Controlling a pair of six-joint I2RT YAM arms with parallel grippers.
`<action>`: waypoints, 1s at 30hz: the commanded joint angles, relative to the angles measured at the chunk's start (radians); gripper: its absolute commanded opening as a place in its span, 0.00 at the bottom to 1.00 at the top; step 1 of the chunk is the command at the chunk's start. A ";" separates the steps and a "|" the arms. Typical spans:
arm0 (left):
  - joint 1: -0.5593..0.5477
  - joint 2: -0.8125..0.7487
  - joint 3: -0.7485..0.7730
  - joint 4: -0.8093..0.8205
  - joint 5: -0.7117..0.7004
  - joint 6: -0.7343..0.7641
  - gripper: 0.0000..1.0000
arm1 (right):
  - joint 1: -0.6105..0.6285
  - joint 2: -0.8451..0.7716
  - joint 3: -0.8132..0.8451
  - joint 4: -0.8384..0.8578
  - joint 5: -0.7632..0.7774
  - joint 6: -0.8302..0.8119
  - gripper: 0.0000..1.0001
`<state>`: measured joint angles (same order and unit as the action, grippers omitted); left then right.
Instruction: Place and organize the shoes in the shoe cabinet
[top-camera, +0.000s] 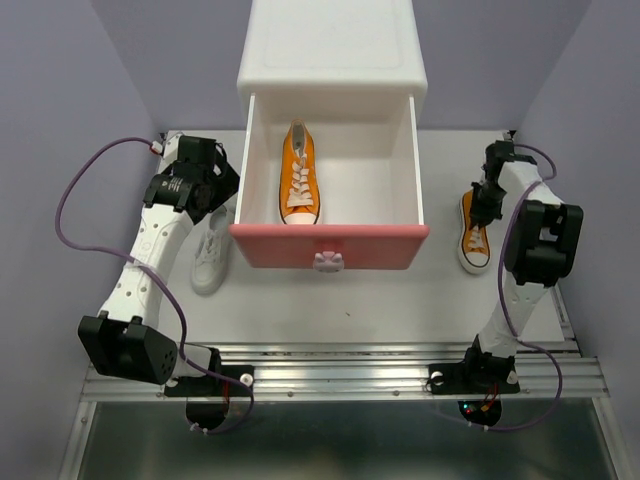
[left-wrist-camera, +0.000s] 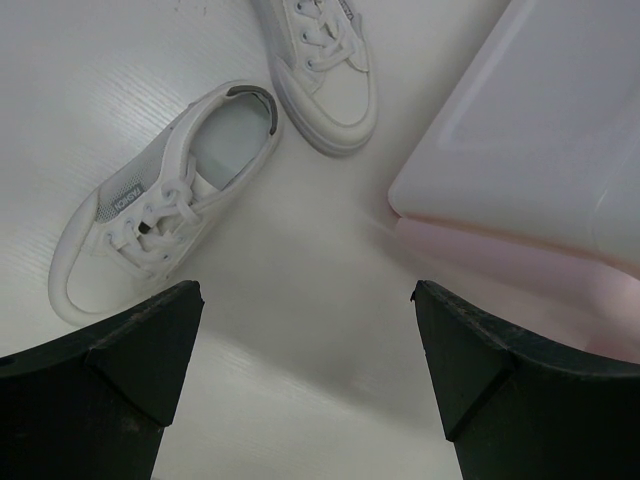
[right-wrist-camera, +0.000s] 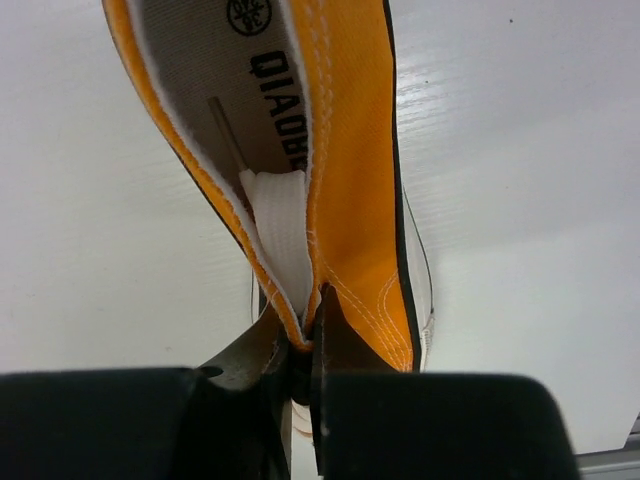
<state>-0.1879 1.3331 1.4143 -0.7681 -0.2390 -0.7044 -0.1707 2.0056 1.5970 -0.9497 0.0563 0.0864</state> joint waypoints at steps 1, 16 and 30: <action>0.004 0.014 0.044 -0.028 -0.023 0.003 0.99 | -0.007 -0.105 0.058 0.034 -0.004 0.064 0.01; 0.004 0.034 0.086 -0.074 -0.017 -0.046 0.99 | -0.007 -0.242 0.531 -0.027 -0.039 0.188 0.01; 0.004 0.031 0.107 -0.103 -0.043 0.002 0.99 | 0.028 -0.222 0.867 0.847 -0.628 0.998 0.01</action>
<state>-0.1879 1.3785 1.4883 -0.8543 -0.2481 -0.7265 -0.1669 1.7653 2.3310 -0.4835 -0.3916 0.8227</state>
